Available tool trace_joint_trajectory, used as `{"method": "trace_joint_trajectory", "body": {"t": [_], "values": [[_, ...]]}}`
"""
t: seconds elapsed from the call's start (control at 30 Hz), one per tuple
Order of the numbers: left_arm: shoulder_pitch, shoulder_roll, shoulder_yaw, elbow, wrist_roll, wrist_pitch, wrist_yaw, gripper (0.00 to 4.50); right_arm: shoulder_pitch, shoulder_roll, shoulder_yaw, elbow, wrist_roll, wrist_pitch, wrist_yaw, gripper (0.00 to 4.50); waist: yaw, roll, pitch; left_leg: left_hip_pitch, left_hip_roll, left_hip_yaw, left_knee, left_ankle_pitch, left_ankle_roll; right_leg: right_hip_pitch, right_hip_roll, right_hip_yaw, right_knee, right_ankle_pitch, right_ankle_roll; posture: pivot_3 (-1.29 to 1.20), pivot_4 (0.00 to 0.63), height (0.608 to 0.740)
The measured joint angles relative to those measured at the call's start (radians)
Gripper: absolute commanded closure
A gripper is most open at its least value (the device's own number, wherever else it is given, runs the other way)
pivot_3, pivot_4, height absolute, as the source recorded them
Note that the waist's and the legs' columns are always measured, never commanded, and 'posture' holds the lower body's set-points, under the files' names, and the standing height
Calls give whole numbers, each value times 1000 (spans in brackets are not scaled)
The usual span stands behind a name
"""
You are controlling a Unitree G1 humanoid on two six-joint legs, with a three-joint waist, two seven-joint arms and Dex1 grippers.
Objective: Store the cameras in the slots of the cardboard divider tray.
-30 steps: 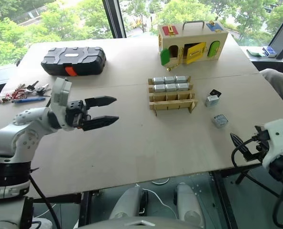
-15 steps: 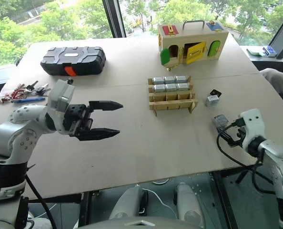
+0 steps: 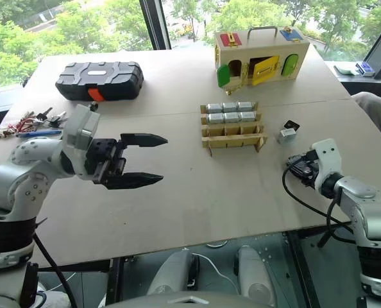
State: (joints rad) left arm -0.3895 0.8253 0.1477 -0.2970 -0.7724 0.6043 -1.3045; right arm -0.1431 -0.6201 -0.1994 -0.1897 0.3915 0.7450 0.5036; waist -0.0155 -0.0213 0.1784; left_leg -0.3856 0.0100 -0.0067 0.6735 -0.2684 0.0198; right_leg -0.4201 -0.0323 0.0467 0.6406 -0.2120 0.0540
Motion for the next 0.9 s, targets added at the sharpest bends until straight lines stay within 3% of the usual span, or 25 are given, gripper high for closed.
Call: {"method": "trace_joint_trajectory", "body": {"t": [0.2, 0.33, 0.43, 0.5, 0.6, 0.7, 0.83, 0.9], "values": [[-37, -3, 0, -13, -47, 92, 89, 0, 24, -19, 22, -39, -35, -17, 2, 2619, 2, 0, 0, 0, 0, -1, 0, 0, 0, 0, 0, 0, 0, 0, 1, 0, 150, 740], [-156, -23, -16, -50, -158, 395, 362, 0, 39, -179, 160, -170, -218, -191, 49, 2619, -1, 0, 1, -2, -1, -1, 1, 0, 0, -1, -1, 0, 0, 2, 4, 0, 150, 740], [-349, -106, -33, 43, -265, 674, 532, 0, -98, -274, 320, -341, -359, -291, 130, 2619, -9, -1, 2, -1, -1, -3, 2, 0, 0, -2, 1, -1, 2, 2, 5, 0, 150, 740], [-440, -227, -31, 142, -306, 802, 641, 0, -247, -243, 449, -452, -427, -308, 174, 2619, -17, -2, 1, 0, 0, -5, 2, 0, 0, 0, 2, -3, 2, 2, 5, 0, 150, 740], [-443, -304, -28, 198, -324, 879, 720, 0, -364, -138, 546, -490, -456, -267, 186, 2619, -25, -2, 1, -3, 0, -7, 1, 0, -1, -4, 2, -2, 2, 4, 1, 0, 150, 740], [-440, -325, -23, 202, -320, 894, 764, 0, -440, -65, 575, -479, -466, -224, 190, 2619, -21, -2, 1, -14, -2, -11, 3, 4, -7, -14, -1, -2, 5, 6, -1, 0, 150, 740], [-440, -328, -3, 204, -314, 891, 778, 0, -462, -73, 575, -472, -481, -225, 210, 2619, -6, -2, 1, -15, -4, -13, 2, 4, -7, -14, -4, -3, 3, 5, -1, 0, 150, 740], [-441, -331, 16, 218, -310, 884, 785, 673, -462, -59, 573, -465, -474, -222, 215, 2619, 4, -2, 1, -15, -5, -13, 2, 4, -7, -13, -4, -4, 3, 5, -1, 0, 150, 740]]}}
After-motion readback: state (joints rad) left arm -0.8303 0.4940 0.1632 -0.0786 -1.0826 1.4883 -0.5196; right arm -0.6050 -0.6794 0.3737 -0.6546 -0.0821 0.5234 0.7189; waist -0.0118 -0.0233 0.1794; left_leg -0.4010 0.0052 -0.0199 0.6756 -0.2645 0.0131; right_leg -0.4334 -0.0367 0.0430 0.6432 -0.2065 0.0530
